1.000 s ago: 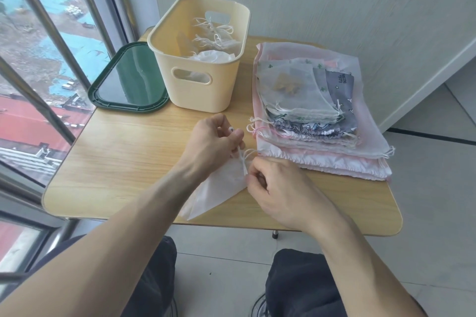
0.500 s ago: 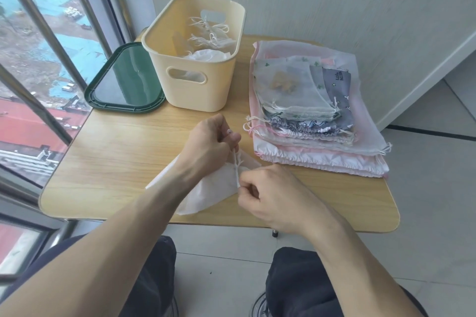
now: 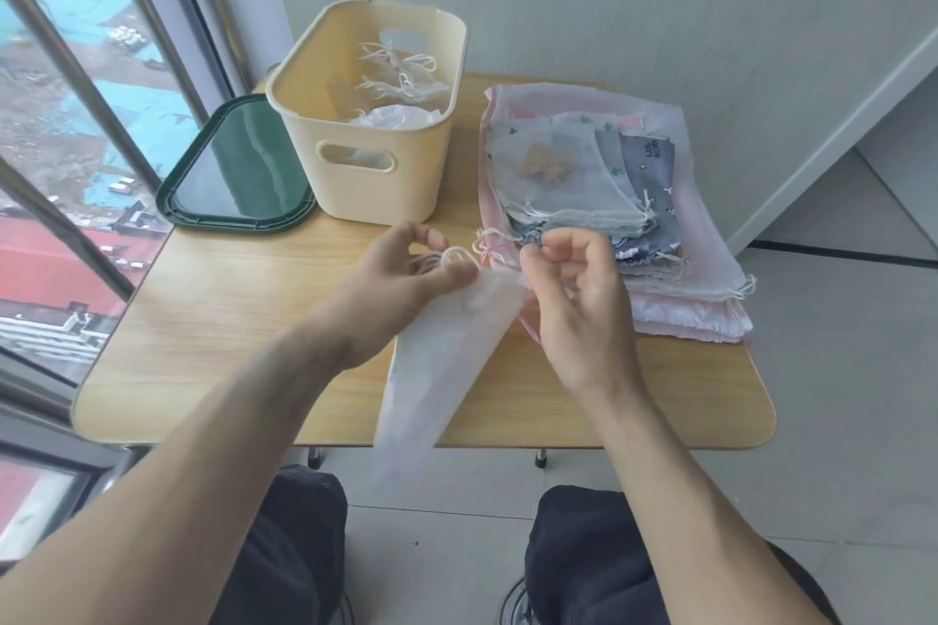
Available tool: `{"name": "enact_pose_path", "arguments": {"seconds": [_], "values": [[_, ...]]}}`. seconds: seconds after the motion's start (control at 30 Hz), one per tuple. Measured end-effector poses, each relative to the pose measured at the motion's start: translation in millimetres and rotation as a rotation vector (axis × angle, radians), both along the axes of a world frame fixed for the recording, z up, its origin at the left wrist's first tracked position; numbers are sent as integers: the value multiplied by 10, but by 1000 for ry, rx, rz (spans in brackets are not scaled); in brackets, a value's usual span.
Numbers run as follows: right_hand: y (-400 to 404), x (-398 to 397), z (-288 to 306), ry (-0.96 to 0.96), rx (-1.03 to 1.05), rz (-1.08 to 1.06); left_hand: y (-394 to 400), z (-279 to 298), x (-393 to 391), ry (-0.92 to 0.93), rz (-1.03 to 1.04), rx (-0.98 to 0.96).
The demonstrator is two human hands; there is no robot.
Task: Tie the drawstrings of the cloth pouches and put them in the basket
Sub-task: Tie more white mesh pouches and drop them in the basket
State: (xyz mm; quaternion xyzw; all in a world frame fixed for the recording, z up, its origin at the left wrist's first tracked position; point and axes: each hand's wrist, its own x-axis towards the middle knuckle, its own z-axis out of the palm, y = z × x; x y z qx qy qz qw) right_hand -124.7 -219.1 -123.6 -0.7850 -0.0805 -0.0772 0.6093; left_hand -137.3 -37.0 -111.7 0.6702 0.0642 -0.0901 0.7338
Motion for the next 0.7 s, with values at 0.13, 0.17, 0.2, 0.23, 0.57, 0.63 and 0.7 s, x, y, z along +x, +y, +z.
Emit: {"name": "enact_pose_path", "arguments": {"seconds": [0.13,0.17,0.2,0.23,0.57,0.63,0.7], "values": [[-30,-28,10,162,-62,131,35,56,45,26,120,-126],[-32,-34,27,264,-86,216,41,76,43,10,106,-148],[-29,-38,32,370,-99,297,32,90,36,-6,93,-177],[-14,-37,26,448,-100,350,35,90,26,-16,87,-201],[59,114,-21,406,421,281,16,28,-19,-147,302,233],[74,140,-34,379,472,284,4,1,-19,-106,306,283],[104,153,-59,344,453,290,-20,-2,-17,-93,285,247]]}}
